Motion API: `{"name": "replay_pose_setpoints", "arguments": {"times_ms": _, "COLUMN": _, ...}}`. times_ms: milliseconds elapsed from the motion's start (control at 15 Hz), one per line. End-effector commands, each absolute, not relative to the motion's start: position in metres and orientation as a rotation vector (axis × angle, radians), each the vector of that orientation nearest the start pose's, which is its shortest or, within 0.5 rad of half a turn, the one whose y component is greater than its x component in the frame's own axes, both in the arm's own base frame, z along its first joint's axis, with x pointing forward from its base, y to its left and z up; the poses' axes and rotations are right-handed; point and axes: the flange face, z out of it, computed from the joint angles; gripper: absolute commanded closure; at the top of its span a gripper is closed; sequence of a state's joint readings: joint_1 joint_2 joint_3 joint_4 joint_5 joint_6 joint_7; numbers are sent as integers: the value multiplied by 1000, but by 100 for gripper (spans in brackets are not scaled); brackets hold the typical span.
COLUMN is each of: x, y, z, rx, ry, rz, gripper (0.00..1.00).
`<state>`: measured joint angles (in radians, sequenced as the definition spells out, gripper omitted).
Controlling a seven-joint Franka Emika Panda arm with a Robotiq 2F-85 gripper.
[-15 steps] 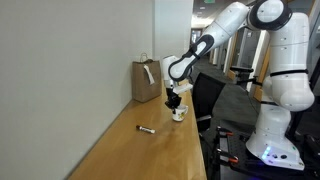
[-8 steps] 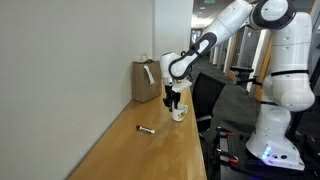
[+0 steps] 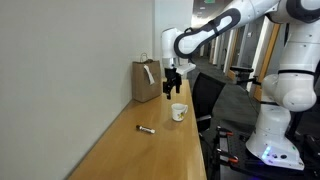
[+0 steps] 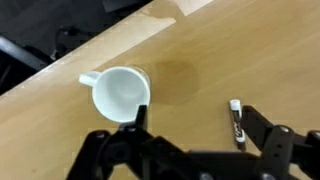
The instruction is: Move the cup slightly backward
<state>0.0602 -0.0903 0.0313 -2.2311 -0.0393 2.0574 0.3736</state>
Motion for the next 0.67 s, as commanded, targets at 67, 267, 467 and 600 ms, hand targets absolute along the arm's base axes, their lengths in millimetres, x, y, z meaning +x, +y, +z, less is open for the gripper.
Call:
{"name": "replay_pose_setpoints", "arguments": {"times_ms": 67, "x": 503, "y": 65, "z": 439, "rx": -3259, "ry": 70, "rz": 9, "gripper": 0}}
{"name": "replay_pose_setpoints", "arguments": {"times_ms": 267, "x": 511, "y": 67, "z": 452, "rx": -3277, "ry": -65, "rz": -46, "gripper": 0}}
{"name": "replay_pose_setpoints", "arguments": {"times_ms": 467, "x": 514, "y": 67, "z": 458, "rx": -3270, "ry": -146, "rz": -48, "gripper": 0}}
{"name": "replay_pose_setpoints", "arguments": {"times_ms": 600, "x": 516, "y": 67, "z": 450, "rx": -3259, "ry": -208, "rz": 20, "gripper": 0}}
